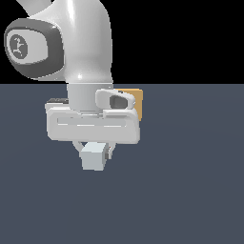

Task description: Insert the peg into the horizontal hole in a box.

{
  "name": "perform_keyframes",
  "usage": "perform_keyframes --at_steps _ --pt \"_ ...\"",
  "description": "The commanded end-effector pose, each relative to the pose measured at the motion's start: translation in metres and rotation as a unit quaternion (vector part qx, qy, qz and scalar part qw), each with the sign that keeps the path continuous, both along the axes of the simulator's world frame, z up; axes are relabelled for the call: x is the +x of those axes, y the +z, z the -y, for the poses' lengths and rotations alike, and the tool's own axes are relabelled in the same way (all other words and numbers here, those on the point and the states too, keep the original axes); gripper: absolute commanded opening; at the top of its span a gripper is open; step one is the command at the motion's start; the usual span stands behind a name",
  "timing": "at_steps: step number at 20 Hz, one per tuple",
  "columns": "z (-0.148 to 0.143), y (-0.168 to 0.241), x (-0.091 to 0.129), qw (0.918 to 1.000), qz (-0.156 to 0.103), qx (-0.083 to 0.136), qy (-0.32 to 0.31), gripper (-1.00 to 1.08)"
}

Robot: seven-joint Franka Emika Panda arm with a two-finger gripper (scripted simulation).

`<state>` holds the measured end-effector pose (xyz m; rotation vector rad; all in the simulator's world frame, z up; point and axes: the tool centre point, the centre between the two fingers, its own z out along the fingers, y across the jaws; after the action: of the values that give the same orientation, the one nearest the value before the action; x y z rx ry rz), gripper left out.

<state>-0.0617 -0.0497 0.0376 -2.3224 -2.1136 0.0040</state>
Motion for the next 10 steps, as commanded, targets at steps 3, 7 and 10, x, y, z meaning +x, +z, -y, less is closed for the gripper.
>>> perform_keyframes --at_steps 3,7,10 --pt "-0.049 0.013 0.022 0.9999 0.002 0.0 0.014 -1.0" --pt "-0.098 0.024 0.042 0.9996 0.002 0.0 0.027 -1.0" --pt "-0.135 0.033 0.057 0.9993 0.002 0.0 0.037 -1.0"
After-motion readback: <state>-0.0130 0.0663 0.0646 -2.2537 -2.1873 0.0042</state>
